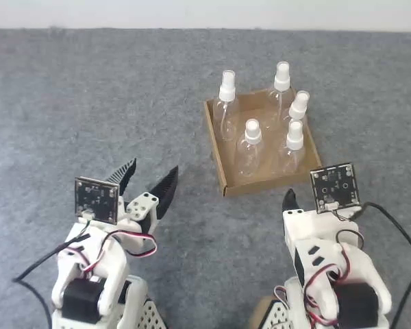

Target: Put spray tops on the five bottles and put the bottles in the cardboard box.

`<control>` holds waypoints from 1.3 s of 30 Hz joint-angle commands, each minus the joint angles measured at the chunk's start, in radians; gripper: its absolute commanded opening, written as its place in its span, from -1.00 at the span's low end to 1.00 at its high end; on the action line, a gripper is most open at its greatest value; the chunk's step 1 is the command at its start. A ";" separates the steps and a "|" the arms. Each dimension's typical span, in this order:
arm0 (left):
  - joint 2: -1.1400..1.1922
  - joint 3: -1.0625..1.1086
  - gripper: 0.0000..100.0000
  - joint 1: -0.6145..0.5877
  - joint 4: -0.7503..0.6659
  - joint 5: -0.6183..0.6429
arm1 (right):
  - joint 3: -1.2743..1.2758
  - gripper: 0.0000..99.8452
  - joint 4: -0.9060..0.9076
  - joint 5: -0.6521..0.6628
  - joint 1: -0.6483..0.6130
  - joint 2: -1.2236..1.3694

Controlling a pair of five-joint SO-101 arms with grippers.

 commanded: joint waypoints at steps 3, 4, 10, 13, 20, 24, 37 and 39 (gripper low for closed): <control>-0.023 -0.038 -0.50 -0.011 -0.003 0.005 | -0.003 -0.53 0.008 0.011 0.001 -0.004; -0.023 -0.038 -0.50 -0.011 -0.003 0.005 | 0.005 -0.53 0.008 0.011 0.001 -0.007; -0.023 -0.038 -0.50 -0.012 -0.003 0.006 | 0.035 -0.53 0.074 0.011 0.001 -0.015; -0.023 -0.038 -0.50 -0.012 -0.003 0.006 | 0.043 -0.53 0.136 0.011 0.001 -0.016; -0.023 -0.038 -0.50 -0.012 -0.003 0.006 | 0.041 -0.52 0.140 0.011 0.001 -0.016; -0.023 -0.039 -0.50 -0.014 -0.002 0.006 | 0.038 -0.52 0.140 0.011 0.001 -0.088; -0.023 -0.042 -0.49 -0.014 -0.002 0.006 | 0.081 -0.53 0.157 0.012 0.001 -0.193; -0.023 -0.044 -0.49 -0.014 -0.002 0.006 | 0.081 -0.53 0.157 0.012 0.001 -0.193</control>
